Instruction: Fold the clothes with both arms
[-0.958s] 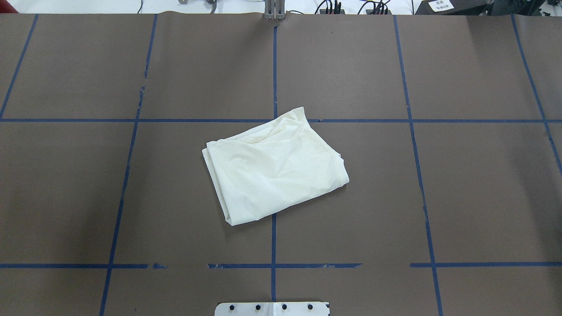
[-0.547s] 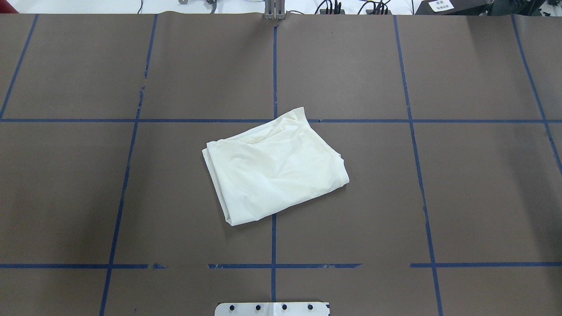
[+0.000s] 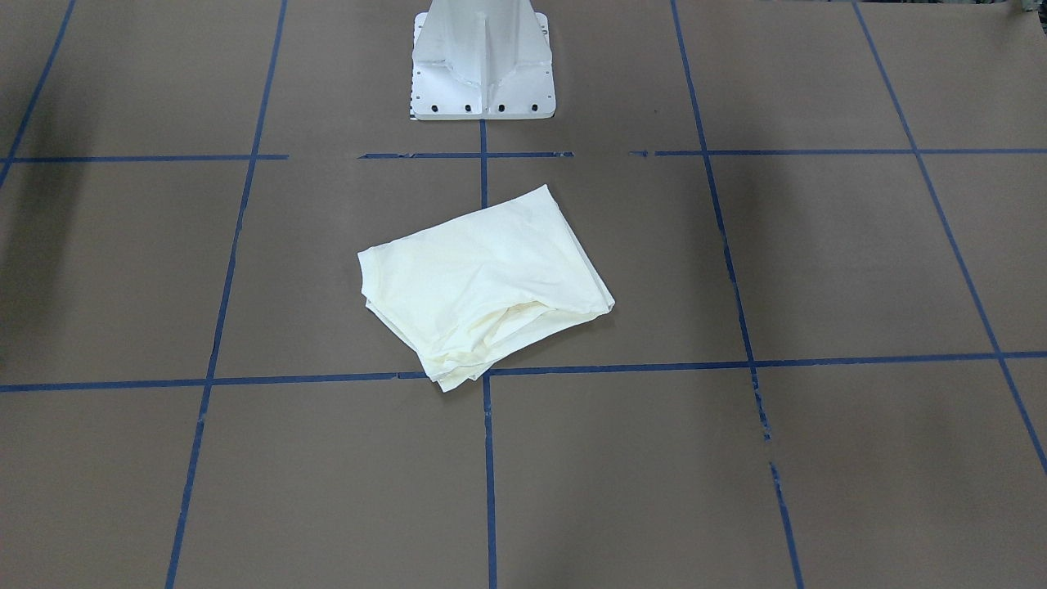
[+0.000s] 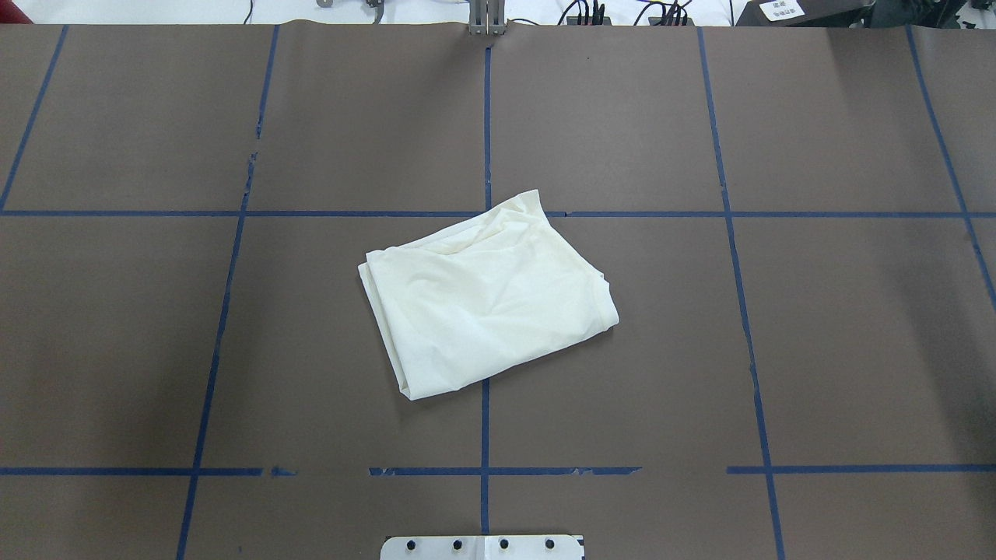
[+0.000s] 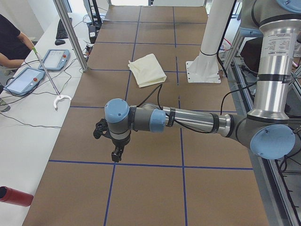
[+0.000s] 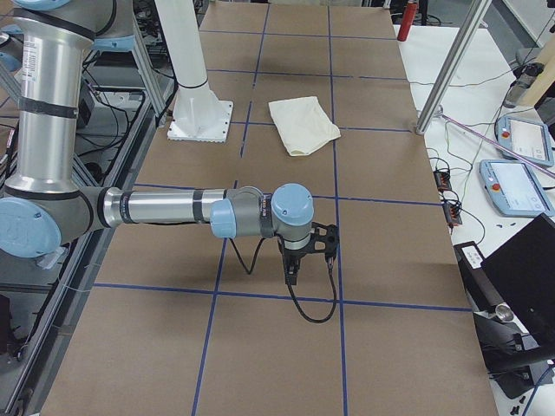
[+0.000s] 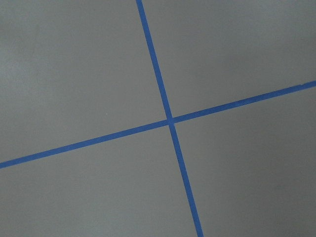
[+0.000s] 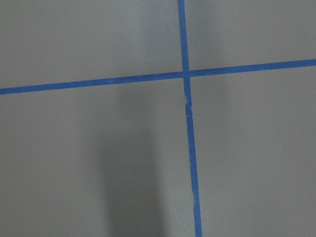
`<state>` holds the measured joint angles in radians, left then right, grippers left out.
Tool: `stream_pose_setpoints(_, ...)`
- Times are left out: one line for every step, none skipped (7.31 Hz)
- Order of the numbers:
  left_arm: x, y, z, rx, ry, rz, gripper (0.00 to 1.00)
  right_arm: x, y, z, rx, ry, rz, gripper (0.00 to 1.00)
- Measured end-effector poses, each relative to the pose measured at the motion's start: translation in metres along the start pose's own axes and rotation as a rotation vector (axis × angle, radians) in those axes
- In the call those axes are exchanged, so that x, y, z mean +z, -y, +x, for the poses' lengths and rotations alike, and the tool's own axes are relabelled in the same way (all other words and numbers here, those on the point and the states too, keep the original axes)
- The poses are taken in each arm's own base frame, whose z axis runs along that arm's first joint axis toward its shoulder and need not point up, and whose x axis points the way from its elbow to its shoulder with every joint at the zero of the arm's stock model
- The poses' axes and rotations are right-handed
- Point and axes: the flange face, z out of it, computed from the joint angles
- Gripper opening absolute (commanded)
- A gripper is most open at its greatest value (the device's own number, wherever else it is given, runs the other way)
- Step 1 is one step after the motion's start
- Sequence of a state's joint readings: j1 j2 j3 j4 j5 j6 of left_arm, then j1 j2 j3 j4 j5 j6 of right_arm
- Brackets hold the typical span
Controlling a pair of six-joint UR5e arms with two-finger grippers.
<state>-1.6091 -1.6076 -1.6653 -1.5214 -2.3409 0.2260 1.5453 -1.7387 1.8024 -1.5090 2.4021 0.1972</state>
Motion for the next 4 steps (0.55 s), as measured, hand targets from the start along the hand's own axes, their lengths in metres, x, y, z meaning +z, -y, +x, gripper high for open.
stream_pose_setpoints(0.0005, -0.0002, -0.0004, -0.002, -0.001, -0.001, 1.0, 0.0, 0.0001, -0.0003, 0.0, 0.0, 0.0, 1.0)
stream_pose_setpoints(0.0014, -0.0006, -0.0011, -0.009, -0.002, -0.003, 1.0, 0.0, 0.0003, -0.0005, -0.001, 0.0, 0.001, 1.0)
stream_pose_setpoints(0.0021, -0.0011, -0.0017, -0.033, -0.002, -0.004, 1.0, -0.0001, 0.0003, -0.0005, -0.001, 0.0, 0.001, 1.0)
stream_pose_setpoints(0.0024, -0.0012, -0.002, -0.07, -0.002, -0.002, 1.0, -0.0001, 0.0003, -0.0005, -0.001, 0.0, 0.001, 1.0)
